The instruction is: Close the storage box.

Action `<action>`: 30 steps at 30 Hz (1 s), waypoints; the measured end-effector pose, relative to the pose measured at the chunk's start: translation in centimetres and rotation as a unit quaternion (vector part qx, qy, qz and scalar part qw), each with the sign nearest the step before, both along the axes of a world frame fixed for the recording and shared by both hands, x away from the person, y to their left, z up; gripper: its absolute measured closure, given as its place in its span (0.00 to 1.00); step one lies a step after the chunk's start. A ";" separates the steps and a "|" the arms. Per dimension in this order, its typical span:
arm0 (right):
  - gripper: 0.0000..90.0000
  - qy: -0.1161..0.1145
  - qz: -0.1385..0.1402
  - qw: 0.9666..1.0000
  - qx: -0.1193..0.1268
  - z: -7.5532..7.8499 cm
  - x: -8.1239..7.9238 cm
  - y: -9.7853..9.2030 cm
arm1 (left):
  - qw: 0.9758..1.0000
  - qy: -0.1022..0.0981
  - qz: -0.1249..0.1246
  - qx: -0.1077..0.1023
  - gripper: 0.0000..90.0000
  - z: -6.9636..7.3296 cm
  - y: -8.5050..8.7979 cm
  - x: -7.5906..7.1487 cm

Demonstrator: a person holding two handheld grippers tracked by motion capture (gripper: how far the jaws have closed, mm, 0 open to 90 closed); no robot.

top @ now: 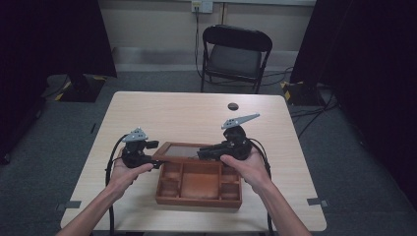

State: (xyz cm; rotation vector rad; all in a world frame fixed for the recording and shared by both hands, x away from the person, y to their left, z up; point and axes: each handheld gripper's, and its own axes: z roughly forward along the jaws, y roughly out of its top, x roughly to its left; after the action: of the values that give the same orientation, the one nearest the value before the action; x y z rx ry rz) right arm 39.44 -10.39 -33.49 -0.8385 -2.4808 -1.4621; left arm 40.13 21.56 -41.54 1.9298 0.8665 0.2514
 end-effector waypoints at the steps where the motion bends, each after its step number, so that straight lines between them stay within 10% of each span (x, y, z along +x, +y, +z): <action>1: 0.83 0.003 -0.001 1.000 0.000 -0.1 0.1 0.0 | 1.000 0.000 -0.001 0.001 0.18 0.0 0.0 0.0; 30: 0.91 0.004 0.035 0.999 -0.016 -1.0 -0.2 -0.5 | 0.999 0.029 0.023 0.034 0.19 -1.5 1.6 1.1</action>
State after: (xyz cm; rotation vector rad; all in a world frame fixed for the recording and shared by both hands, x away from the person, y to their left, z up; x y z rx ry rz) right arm 39.26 -10.93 -34.54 -0.7518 -2.5071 -1.3983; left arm 41.25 23.19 -43.02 1.9904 0.9525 0.2573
